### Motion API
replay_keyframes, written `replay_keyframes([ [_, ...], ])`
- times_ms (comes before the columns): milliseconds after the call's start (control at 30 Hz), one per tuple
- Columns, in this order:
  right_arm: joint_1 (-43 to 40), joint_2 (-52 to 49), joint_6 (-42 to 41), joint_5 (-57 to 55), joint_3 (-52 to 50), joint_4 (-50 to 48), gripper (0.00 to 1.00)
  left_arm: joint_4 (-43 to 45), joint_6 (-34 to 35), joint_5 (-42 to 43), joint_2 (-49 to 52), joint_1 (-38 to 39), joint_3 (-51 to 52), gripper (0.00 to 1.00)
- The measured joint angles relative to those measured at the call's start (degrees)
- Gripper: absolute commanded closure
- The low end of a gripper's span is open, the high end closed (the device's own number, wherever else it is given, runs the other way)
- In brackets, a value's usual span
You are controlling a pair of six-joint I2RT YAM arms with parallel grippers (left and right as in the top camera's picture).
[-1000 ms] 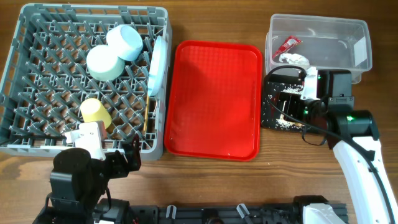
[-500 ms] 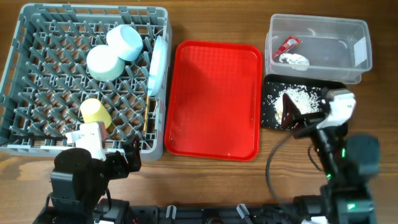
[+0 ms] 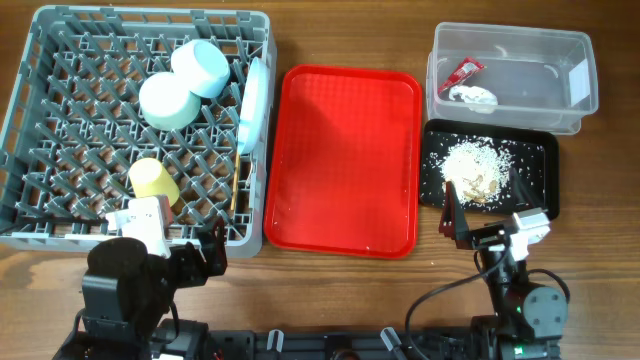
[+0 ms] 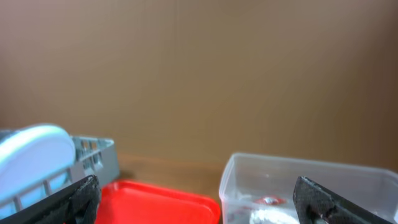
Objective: Sort waste into correct bins and load items into the dishwasher rack
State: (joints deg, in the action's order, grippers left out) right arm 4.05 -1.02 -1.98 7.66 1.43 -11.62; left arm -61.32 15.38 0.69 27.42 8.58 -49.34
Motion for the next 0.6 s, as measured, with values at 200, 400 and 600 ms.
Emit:
replay_keyframes([
  [200,0.0,0.17,4.72,-0.5,-1.09,11.74,0.0,0.0,-0.02,0.0,0.0,0.0,0.0,0.0],
  [400,0.0,0.22,5.33,-0.68,-1.07,11.58,0.0,0.0,0.0,0.0,0.0,0.0,0.0,0.0],
  [600,0.0,0.22,5.33,-0.68,-1.07,11.61,0.0,0.0,0.0,0.0,0.0,0.0,0.0,0.0],
])
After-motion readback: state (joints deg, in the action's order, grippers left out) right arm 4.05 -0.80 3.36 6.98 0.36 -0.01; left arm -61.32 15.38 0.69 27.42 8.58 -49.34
